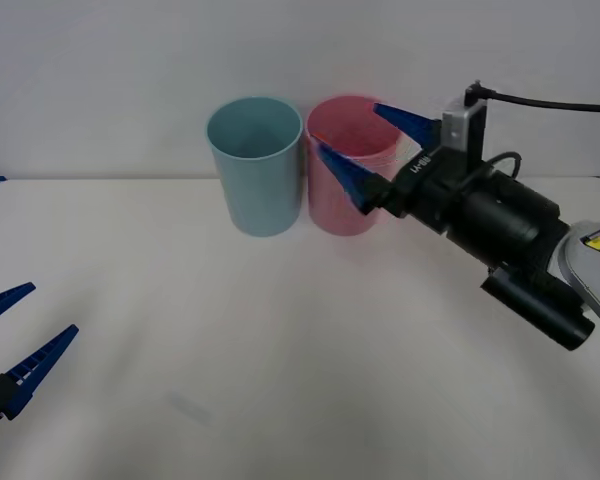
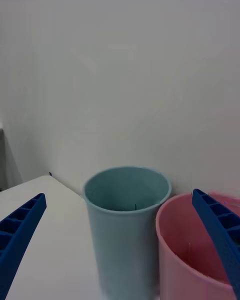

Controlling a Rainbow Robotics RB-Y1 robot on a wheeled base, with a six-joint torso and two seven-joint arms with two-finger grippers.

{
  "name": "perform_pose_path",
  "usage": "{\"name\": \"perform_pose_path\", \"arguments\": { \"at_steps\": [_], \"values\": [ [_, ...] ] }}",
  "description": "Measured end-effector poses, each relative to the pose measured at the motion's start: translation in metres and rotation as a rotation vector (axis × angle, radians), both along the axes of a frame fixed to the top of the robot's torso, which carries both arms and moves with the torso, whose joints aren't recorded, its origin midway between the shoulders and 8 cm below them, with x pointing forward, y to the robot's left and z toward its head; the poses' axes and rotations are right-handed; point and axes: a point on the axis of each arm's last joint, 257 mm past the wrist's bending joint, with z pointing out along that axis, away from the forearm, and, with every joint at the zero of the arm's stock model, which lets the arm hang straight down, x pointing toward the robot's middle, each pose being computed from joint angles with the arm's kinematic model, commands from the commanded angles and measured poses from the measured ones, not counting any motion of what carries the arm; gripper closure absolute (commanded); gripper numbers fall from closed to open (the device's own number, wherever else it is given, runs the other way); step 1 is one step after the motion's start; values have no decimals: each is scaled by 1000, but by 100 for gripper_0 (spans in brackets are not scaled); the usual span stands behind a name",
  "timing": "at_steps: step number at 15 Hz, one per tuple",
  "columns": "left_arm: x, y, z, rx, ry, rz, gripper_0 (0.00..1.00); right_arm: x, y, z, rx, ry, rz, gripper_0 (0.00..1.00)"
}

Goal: Grasp the object on the table and drop it into the matching bin: aluminum can to the light blue bin, PET bottle to the pink bin.

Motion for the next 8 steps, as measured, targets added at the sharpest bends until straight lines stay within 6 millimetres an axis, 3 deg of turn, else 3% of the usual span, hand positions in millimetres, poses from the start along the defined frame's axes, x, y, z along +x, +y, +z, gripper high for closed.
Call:
{"name": "perform_pose_path", "arguments": {
  "at_steps": [4,8],
  "values": [
    [0,0,0,0,0,0,0,-36,-38,-21,-35,22,9,0],
    [0,0,0,0,0,0,0,-62,-87,-55,-113,11,-47,0]
  ]
}}
